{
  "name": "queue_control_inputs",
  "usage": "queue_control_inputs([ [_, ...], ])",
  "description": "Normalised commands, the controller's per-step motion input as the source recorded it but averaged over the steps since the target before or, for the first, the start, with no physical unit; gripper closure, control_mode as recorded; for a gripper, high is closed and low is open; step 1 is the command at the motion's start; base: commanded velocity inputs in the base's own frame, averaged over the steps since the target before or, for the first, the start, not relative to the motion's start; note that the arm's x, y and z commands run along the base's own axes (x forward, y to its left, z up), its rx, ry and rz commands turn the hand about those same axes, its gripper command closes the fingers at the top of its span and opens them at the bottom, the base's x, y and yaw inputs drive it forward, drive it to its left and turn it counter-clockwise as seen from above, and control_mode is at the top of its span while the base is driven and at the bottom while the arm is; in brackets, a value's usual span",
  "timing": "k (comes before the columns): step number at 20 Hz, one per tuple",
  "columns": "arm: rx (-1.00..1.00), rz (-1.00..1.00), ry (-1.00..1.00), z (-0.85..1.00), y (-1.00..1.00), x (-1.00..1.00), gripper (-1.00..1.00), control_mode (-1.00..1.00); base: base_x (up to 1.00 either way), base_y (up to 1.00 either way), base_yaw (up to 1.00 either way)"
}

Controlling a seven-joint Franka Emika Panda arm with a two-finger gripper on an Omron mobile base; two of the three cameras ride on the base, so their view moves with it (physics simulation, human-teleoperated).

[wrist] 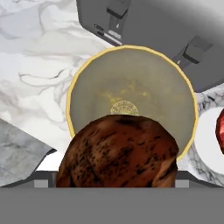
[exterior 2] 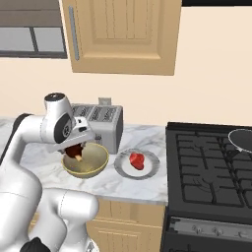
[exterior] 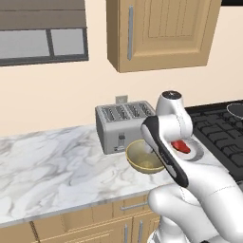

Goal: Place one of the steaks on the plate and the other in the bowl. Then place the bowl in the fridge.

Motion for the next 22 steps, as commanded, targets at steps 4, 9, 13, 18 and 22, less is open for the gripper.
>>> queue_control_inputs([
  [4, 0.0, -0.02, 0.0, -0.55, 0.0, 0.0, 1.0, -1.0, 0.0, 0.0, 0.0],
  [9, 0.0, -0.02, 0.0, -0.36, 0.0, 0.04, 1.0, -1.0, 0.0, 0.0, 0.0],
  [13, 0.0, 0.0, -0.04, -0.09, -0.02, 0.22, 1.0, -1.0, 0.0, 0.0, 0.0],
  [18, 0.0, 0.0, -0.04, -0.11, 0.0, 0.21, 1.0, -1.0, 0.0, 0.0, 0.0],
  [22, 0.0, 0.0, 0.0, -0.21, 0.0, 0.21, 1.0, -1.0, 0.0, 0.0, 0.0],
])
